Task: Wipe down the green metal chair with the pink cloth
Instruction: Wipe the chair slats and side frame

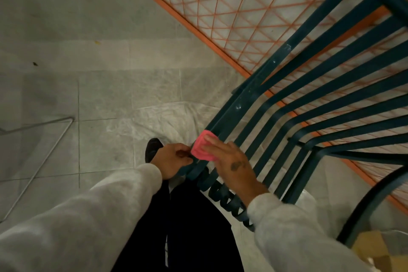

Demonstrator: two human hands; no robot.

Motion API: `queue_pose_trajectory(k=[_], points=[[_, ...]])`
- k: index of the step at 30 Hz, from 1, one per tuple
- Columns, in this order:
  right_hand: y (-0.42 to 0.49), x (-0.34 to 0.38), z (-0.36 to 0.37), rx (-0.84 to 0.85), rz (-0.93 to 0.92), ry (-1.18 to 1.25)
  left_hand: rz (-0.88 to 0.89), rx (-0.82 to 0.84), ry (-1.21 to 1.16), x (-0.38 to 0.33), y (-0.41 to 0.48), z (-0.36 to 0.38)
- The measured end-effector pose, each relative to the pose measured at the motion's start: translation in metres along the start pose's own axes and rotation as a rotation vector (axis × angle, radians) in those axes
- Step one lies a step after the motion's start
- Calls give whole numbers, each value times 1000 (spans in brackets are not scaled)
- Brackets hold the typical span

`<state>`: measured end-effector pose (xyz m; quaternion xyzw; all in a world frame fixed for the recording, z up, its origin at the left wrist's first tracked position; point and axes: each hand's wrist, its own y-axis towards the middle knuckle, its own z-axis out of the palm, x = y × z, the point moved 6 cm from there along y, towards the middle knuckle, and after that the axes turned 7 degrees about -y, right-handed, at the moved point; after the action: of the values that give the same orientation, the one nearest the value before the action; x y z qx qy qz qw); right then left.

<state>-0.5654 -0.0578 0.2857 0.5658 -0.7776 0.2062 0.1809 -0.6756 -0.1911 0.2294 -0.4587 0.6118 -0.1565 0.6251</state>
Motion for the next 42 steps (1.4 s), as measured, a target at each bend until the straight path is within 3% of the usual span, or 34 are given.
queue_pose_trajectory(k=[4,6,12,15,18,21,23,26,28,31,34,37,42], points=[[24,-45,-22,-42,173,-22,-16,21,-42,2,0,0],[34,-40,-18,-50,177,-56,-22,24,-65,3,0,0],[28,27,14,326,-93,-204,-19,13,-113,17,7,2],[58,1,-8,480,31,-203,-9,-14,-128,12,1,3],[97,-24,-27,512,210,-434,-18,-33,-158,13,1,7],[102,-1,-15,548,186,-599,0,-6,-147,14,5,5],[88,23,6,548,88,-572,14,13,-122,16,6,4],[58,30,22,562,3,-335,46,4,-139,16,6,5],[48,16,6,528,-4,-105,47,-6,-134,15,6,4],[49,-34,-30,301,189,148,20,20,-146,13,7,6],[52,-52,-29,120,226,59,25,28,-140,14,8,5],[23,-12,-11,-7,120,-71,37,32,-114,13,9,3],[-14,14,16,49,-12,18,72,69,-67,9,12,2]])
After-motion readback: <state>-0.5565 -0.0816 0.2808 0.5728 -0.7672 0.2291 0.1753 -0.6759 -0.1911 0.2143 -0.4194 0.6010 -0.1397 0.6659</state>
